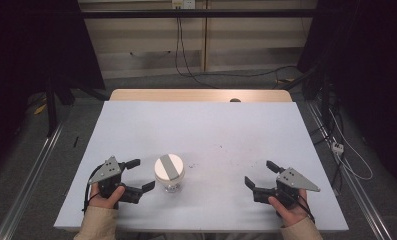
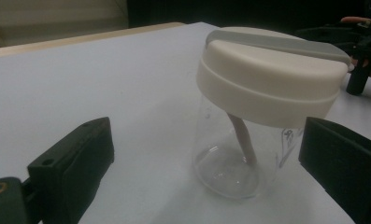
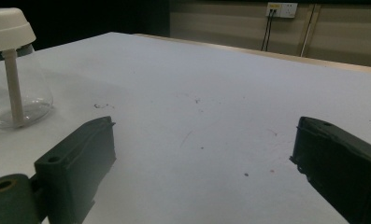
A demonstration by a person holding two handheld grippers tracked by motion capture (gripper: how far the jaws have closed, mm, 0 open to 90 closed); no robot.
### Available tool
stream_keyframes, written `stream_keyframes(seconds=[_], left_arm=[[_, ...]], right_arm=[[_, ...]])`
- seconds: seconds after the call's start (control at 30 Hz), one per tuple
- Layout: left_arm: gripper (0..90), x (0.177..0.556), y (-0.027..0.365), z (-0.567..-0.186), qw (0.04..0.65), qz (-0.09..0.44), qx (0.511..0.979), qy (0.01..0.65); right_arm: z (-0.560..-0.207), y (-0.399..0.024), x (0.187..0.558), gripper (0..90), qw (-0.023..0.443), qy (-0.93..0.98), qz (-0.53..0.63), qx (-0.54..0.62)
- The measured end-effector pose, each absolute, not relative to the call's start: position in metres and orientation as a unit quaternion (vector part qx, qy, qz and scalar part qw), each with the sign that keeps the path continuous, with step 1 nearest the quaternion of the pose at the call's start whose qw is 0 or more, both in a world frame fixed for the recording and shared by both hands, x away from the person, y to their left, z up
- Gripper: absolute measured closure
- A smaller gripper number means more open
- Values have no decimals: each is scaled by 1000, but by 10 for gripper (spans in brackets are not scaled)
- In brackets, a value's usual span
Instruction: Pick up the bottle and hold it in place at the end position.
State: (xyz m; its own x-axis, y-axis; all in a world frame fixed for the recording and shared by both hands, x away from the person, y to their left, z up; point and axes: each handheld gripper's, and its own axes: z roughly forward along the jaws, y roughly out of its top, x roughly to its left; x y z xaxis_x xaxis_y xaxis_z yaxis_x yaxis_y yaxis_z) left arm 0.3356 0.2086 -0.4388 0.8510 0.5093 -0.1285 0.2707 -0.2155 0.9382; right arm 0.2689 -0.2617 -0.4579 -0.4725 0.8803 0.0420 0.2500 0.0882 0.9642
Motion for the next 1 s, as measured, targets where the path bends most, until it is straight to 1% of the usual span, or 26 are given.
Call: stream_keyframes(seconds=[0.33,0.4,0.57,0.8,1.0], left_arm=[[33,335,196,-441,560,97,787,240],[33,335,192,-442,563,89,788,234],[37,336,186,-443,550,83,798,232],[39,337,180,-446,547,74,802,229],[39,339,171,-446,539,77,808,224]], right_arm=[[-458,-261,269,58,296,675,532,416],[-458,-261,269,58,296,675,532,416],[-458,-260,269,59,295,676,532,416],[-459,-260,270,60,294,678,530,416],[-459,-260,270,61,294,679,530,415]])
